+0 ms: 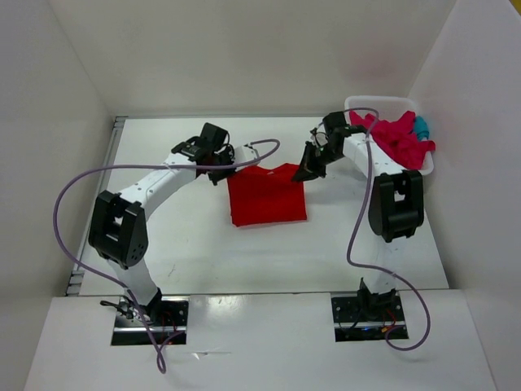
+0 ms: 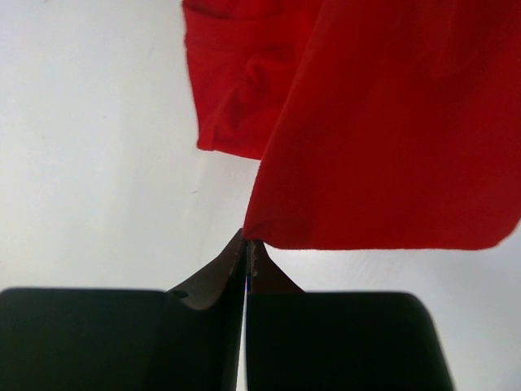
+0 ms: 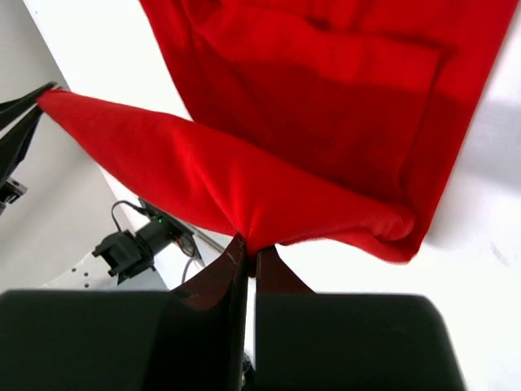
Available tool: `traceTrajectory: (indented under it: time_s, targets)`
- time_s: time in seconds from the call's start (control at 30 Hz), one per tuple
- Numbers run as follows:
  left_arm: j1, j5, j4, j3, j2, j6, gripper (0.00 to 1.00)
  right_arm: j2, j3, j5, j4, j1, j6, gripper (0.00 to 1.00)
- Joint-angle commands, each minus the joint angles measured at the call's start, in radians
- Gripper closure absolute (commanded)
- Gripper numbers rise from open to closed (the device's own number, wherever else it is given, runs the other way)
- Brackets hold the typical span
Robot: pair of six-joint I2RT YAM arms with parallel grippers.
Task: Fold and stack the t-shirts
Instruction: Fold the long partially folded tshirt into a neat square
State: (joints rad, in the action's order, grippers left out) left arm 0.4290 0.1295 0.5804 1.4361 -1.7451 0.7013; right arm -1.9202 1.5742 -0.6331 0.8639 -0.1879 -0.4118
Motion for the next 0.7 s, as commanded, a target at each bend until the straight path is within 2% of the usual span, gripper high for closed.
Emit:
traceTrajectory:
  time_s: [0.0, 0.23, 0.37, 0.57, 0.67]
  targets:
    - [-0.027, -0.027, -0.105, 0.020, -0.022, -0.014, 1.00, -0.058, 0.061, -0.031, -0.057, 0.013, 0.009, 1.00]
    - [-0.027, -0.051, -0.188, -0.008, -0.085, -0.014, 1.00, -0.178, 0.202, -0.031, -0.085, 0.022, -0.022, 1.00]
    - [-0.027, -0.051, -0.244, 0.001, -0.149, -0.014, 1.00, -0.200, 0.242, 0.019, -0.085, 0.031, -0.051, 1.00]
    - [-0.027, -0.051, -0.257, 0.086, -0.226, -0.028, 1.00, -0.221, 0.231, 0.039, -0.095, 0.041, -0.084, 1.00]
    - [-0.036, -0.060, -0.266, 0.105, -0.251, -0.028, 1.00, -0.240, 0.222, 0.021, -0.170, 0.062, -0.120, 1.00]
